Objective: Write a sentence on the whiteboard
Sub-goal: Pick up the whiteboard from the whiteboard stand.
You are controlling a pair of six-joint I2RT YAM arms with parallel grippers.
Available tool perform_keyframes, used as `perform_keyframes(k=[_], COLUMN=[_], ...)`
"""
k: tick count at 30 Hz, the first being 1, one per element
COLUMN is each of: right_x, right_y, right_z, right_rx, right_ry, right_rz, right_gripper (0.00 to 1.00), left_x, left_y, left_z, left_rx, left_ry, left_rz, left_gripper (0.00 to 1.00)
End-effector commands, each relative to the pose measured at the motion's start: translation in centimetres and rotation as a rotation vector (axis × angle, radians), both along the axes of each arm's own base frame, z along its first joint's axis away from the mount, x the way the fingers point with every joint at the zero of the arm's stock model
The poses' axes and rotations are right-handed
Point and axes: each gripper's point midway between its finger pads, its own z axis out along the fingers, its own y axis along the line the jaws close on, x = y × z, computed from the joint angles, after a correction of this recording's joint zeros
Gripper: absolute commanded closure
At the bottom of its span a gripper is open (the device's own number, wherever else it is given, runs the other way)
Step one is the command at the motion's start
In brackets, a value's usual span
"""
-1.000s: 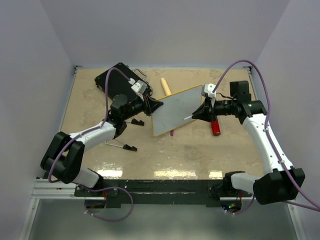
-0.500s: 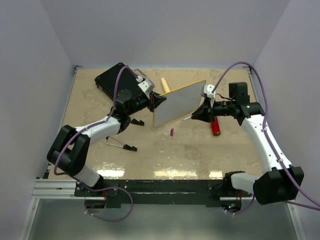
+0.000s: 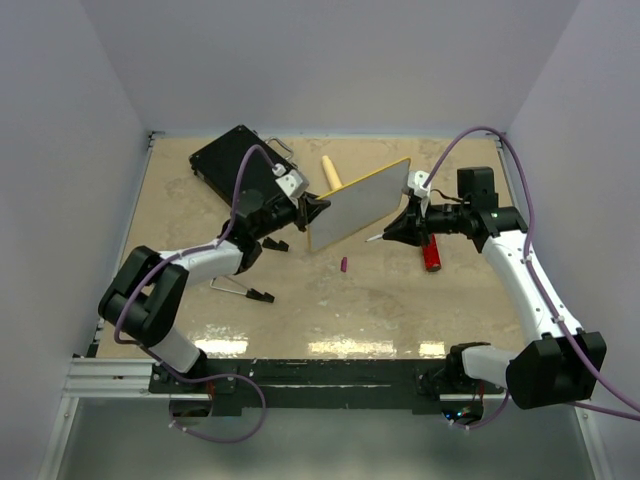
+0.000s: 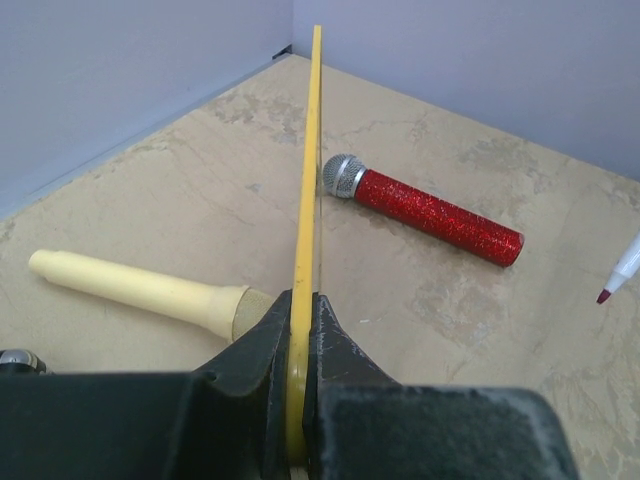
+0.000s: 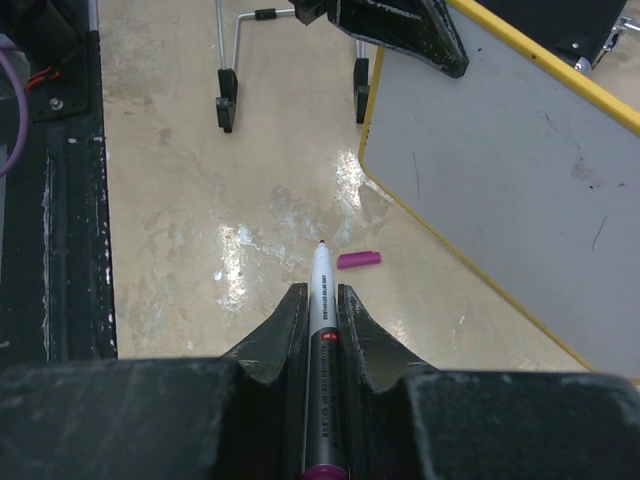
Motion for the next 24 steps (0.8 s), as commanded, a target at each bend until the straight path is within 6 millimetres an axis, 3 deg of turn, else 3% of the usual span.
perform_keyframes(k=[1, 8, 11, 12, 18, 24], right_x=[0.2, 0.2, 0.2, 0.2, 0.2, 0.2], right_y=[0.0, 0.0, 0.0, 0.0, 0.0, 0.1], right_z=[0.7, 0.5, 0.6, 0.5, 0.5, 0.5], right_rx=[0.015, 0.015, 0.015, 0.015, 0.017, 0.018], right_ry=[-0.036, -0.03, -0.032, -0.031, -0.031, -0.029], right_rz=[0.0, 0.001, 0.002, 0.002, 0.004, 0.005], right_gripper=[1.0, 1.0, 1.0, 1.0, 1.0, 1.0], left_x=[0.3, -0.2, -0.4, -0.4, -0.6, -0.7], left_y=[1.0, 1.9, 2.3, 2.3, 2.3, 2.1], left_z=[-2.1, -3.2, -3.7, -3.7, -4.1, -4.2], left_rx=[0.03, 0.04, 0.045, 0.044, 0.05, 0.046], left_ry=[-0.043, -0.053, -0.053, -0.055, -0.045, -0.043], left_rz=[0.045, 0.074, 0.088, 0.091, 0.084, 0.074], left_gripper=[1.0, 0.98, 0.93, 0.87, 0.78, 0.8])
